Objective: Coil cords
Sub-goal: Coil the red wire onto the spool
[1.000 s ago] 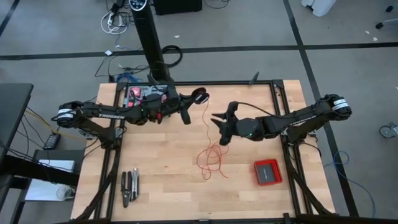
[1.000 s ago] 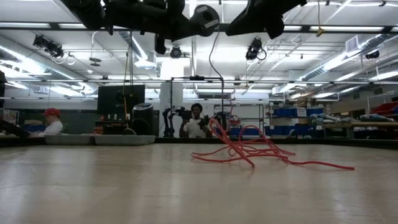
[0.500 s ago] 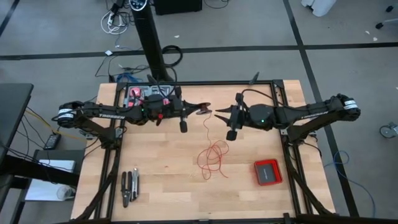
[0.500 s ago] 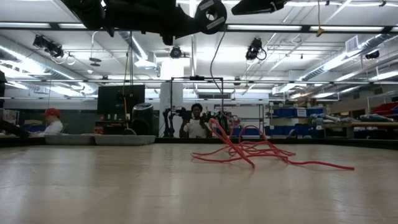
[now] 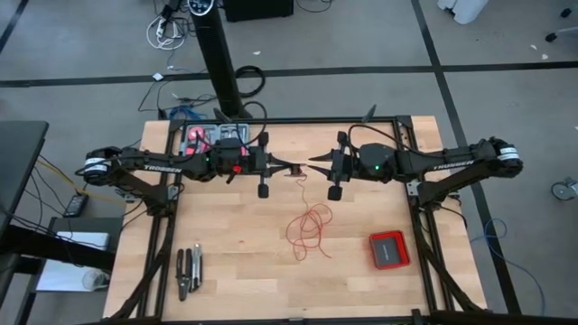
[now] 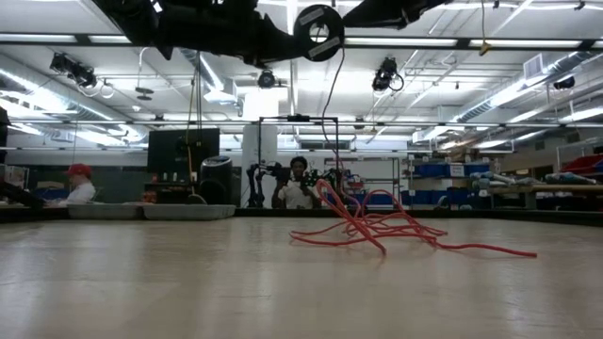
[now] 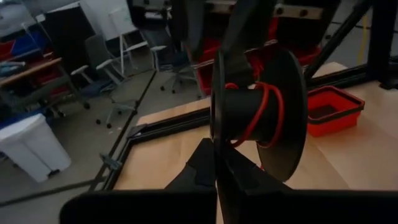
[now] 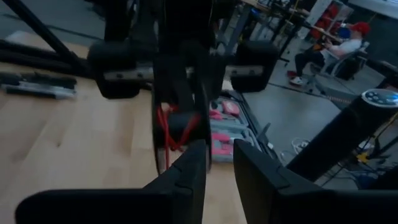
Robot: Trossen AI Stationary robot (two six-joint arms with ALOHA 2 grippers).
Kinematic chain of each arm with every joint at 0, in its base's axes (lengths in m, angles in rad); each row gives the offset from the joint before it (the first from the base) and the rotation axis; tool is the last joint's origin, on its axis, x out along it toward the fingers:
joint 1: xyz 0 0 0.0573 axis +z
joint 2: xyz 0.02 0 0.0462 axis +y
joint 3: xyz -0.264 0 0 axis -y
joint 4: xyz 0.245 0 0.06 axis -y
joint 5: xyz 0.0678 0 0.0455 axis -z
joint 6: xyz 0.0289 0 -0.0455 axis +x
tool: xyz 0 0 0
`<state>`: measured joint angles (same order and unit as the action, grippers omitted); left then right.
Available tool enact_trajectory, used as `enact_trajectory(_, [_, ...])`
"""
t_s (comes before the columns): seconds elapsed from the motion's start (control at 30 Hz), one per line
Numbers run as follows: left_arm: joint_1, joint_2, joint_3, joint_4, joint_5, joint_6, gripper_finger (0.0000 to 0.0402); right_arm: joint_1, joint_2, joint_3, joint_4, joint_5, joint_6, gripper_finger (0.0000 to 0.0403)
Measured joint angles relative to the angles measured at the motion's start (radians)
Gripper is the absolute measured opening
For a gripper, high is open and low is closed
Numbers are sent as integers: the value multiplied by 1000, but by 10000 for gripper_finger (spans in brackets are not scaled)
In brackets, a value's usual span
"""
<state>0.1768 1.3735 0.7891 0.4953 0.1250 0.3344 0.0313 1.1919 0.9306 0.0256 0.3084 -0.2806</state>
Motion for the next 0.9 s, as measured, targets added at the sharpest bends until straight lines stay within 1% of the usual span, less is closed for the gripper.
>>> enact_trajectory(0.1, [0, 0, 0, 2, 2, 25, 0, -11, 0, 0, 41, -59, 1, 79])
enact_trajectory(0.23, [0, 0, 0, 4, 3, 32, 0, -13, 1, 0, 54, -83, 2, 80])
enact_trajectory(0.33, [0, 0, 0, 18, 3, 32, 0, -19, 1, 0, 63, -130, 25, 79])
enact_trajectory(0.5, [-2, 0, 0, 38, 14, 32, 0, -26, 1, 0, 78, -125, 18, 80])
enact_trajectory(0.57, [-2, 0, 0, 39, 24, 36, 0, -33, 5, 0, 89, -140, 17, 82])
enact_trajectory(0.73, [-3, 0, 0, 68, 25, 43, 0, -34, 56, 2, 150, -172, 8, 81])
enact_trajectory(0.9, [-2, 2, -1, 71, 21, 44, 0, -36, 82, 2, 173, -157, -35, 80])
